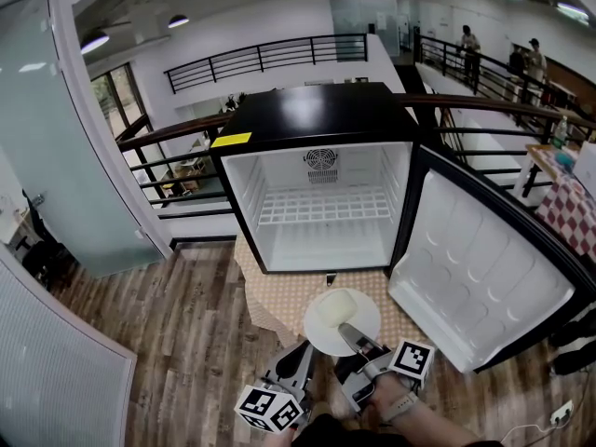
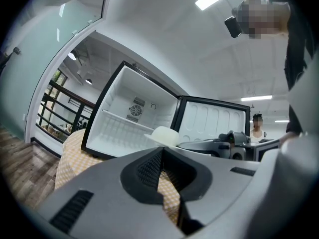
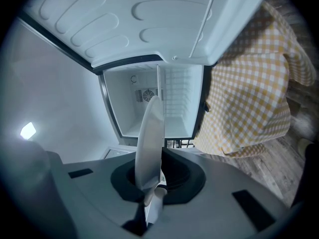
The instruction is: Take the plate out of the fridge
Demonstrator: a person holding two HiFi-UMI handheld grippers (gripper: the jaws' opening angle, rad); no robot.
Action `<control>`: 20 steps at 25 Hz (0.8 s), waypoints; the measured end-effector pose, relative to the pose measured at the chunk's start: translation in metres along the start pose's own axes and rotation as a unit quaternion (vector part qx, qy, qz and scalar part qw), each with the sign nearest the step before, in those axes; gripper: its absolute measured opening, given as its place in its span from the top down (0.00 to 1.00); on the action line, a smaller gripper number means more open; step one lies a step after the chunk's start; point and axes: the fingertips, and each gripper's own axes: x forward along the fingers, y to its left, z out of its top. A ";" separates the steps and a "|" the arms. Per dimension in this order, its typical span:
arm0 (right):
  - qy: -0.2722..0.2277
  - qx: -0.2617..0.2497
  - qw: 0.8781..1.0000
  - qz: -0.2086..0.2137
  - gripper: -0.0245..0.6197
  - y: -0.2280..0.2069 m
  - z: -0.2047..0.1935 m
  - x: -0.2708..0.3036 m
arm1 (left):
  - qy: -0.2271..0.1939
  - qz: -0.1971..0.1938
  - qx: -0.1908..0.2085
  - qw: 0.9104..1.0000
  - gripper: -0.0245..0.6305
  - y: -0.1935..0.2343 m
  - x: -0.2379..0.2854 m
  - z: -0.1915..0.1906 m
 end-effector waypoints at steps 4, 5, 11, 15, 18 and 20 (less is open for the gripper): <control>-0.001 0.002 1.000 -0.001 0.90 0.000 0.001 -0.002 | 0.000 -0.003 0.005 1.000 0.95 -0.003 -0.001 0.001; -0.001 0.003 1.000 -0.002 0.90 0.000 0.001 -0.002 | -0.001 -0.003 0.006 1.000 0.95 -0.003 -0.001 0.002; 0.000 0.011 1.000 0.005 0.90 0.002 -0.003 0.001 | 0.000 -0.001 0.013 1.000 0.95 -0.002 -0.006 0.006; 0.004 0.011 1.000 0.006 0.90 0.001 -0.006 0.001 | -0.001 0.002 0.011 1.000 0.95 -0.003 -0.010 0.006; 0.005 0.011 1.000 0.006 0.90 -0.001 -0.006 0.004 | -0.001 0.003 0.011 1.000 0.95 -0.001 -0.010 0.006; 0.006 0.012 1.000 0.008 0.90 -0.002 -0.005 0.007 | 0.000 0.003 0.010 1.000 0.95 0.002 -0.008 0.005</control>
